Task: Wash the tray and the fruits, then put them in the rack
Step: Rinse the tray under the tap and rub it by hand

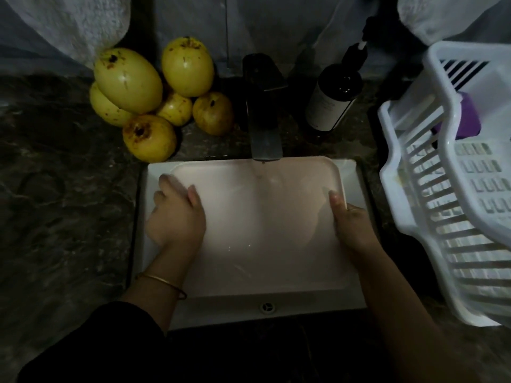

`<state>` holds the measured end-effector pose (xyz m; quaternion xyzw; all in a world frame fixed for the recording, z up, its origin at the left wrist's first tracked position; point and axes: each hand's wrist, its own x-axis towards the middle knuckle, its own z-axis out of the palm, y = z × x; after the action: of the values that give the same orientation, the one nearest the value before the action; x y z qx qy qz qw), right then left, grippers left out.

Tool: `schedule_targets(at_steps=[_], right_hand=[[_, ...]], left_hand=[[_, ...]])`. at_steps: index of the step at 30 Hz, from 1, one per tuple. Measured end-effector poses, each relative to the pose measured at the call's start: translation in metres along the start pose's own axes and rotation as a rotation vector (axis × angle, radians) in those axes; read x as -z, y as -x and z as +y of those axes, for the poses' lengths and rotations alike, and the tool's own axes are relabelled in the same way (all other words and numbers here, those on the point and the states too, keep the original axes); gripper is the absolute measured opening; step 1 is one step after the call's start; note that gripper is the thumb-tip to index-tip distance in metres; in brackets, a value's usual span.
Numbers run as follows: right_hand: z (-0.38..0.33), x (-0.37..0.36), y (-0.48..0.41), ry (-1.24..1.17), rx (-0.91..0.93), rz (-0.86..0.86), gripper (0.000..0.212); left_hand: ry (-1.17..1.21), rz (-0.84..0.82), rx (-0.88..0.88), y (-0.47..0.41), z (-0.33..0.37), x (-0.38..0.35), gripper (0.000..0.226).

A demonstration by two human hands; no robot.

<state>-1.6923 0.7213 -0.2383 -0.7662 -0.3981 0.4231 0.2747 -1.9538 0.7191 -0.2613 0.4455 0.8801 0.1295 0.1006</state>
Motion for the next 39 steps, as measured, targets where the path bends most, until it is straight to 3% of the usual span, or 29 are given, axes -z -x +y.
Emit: schedule_targets(at_steps=[4, 8, 12, 14, 16, 18, 20, 22, 25, 27, 30, 33, 39], right_hand=[[0.01, -0.003, -0.002, 0.006, -0.082, -0.03, 0.05], [0.014, -0.004, -0.002, -0.015, -0.097, -0.034, 0.045], [0.017, 0.001, -0.008, -0.029, -0.108, -0.037, 0.051], [0.019, 0.002, -0.012, -0.034, -0.119, -0.03, 0.056], [0.019, 0.003, -0.013, -0.028, -0.122, -0.038, 0.055], [0.017, 0.002, -0.014, 0.025, -0.074, -0.043, 0.048], [0.013, -0.003, -0.013, 0.159, 0.023, 0.032, 0.039], [0.012, -0.014, -0.013, 0.483, 0.137, 0.187, 0.031], [0.02, -0.042, -0.005, 0.835, 0.381, 0.27, 0.049], [0.019, -0.064, 0.005, 0.867, 0.526, 0.173, 0.064], [0.01, -0.099, 0.028, 0.876, 0.645, -0.047, 0.065], [-0.002, -0.127, 0.043, 0.873, 0.79, -0.11, 0.067], [0.0, -0.145, 0.07, 0.946, 1.357, -0.398, 0.055]], left_hand=[[0.117, -0.102, 0.17, -0.011, -0.009, 0.013, 0.051], [0.297, -0.194, 0.147, -0.023, -0.018, 0.019, 0.05], [0.774, -0.461, 0.174, -0.015, -0.024, 0.032, 0.023], [0.967, -0.651, 0.206, -0.005, -0.031, 0.035, 0.022], [1.019, -0.772, 0.242, 0.004, -0.038, 0.031, 0.024], [1.031, -0.762, 0.306, 0.01, -0.044, 0.027, 0.025], [0.999, -0.721, 0.348, 0.011, -0.049, 0.021, 0.035], [0.983, -0.715, 0.365, 0.014, -0.051, 0.019, 0.045], [0.983, -0.685, 0.376, 0.016, -0.051, 0.018, 0.048], [0.991, -0.661, 0.376, 0.016, -0.049, 0.017, 0.044], [1.018, -0.653, 0.367, 0.014, -0.047, 0.016, 0.039], [1.062, -0.623, 0.356, 0.013, -0.044, 0.017, 0.032], [1.054, -0.613, 0.375, 0.006, -0.045, 0.021, 0.037]])
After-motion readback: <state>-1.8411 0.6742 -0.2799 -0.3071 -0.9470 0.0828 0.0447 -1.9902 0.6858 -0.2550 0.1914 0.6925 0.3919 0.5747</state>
